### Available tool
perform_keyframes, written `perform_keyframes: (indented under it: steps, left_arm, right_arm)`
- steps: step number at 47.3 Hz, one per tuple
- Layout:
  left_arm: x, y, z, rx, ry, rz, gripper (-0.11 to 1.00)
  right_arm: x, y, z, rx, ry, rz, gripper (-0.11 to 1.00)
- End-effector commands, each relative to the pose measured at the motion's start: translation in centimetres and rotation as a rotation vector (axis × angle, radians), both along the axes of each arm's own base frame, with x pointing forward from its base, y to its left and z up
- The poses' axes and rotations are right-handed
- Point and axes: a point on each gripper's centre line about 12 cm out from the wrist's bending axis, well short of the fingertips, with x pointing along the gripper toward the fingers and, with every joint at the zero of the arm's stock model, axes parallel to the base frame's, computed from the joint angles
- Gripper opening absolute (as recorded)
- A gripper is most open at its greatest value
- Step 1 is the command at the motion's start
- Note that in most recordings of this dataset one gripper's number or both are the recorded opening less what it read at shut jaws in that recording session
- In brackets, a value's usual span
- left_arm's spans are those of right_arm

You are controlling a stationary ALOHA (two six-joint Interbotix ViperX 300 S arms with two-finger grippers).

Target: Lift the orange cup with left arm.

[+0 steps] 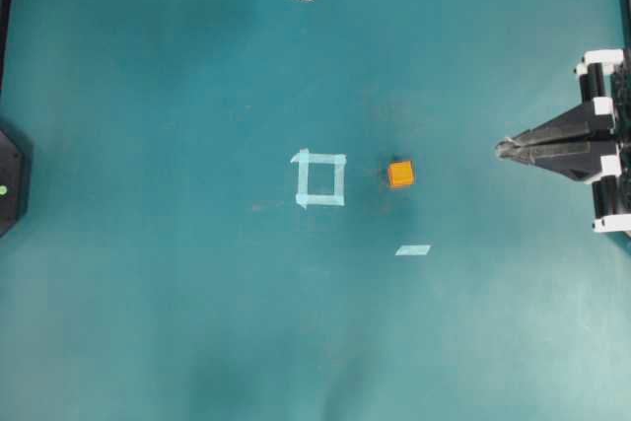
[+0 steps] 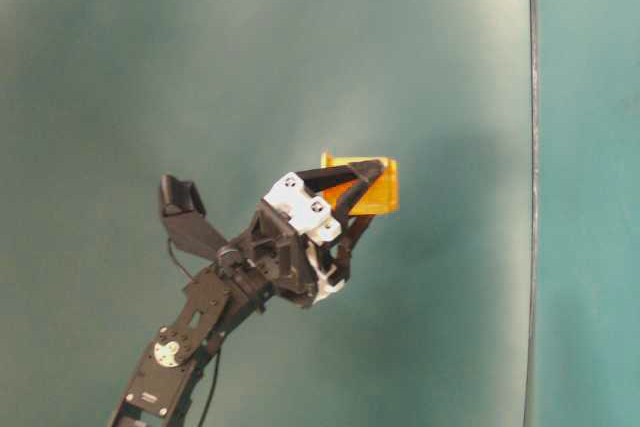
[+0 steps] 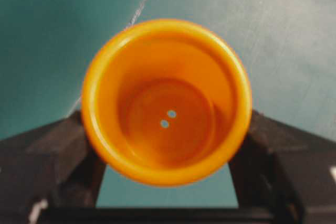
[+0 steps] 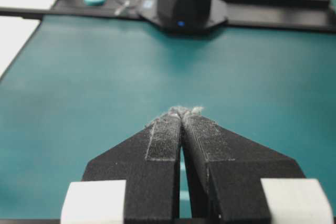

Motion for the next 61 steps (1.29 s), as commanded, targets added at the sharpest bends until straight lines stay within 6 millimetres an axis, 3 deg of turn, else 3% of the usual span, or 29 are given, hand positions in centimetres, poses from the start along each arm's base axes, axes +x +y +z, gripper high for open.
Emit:
perform_keyframes:
  steps: [1, 61]
  left_arm:
    - [-0.1, -0.2, 3.7, 0.051, -0.063, -0.013, 0.64]
    - [-0.6, -0.4, 4.6, 0.068, -0.064, -0.022, 0.64]
  right_arm:
    - [0.3, 0.0, 1.3, -0.001, -0.032, 0.002, 0.0]
    - [0.3, 0.0, 1.3, -0.001, -0.032, 0.002, 0.0]
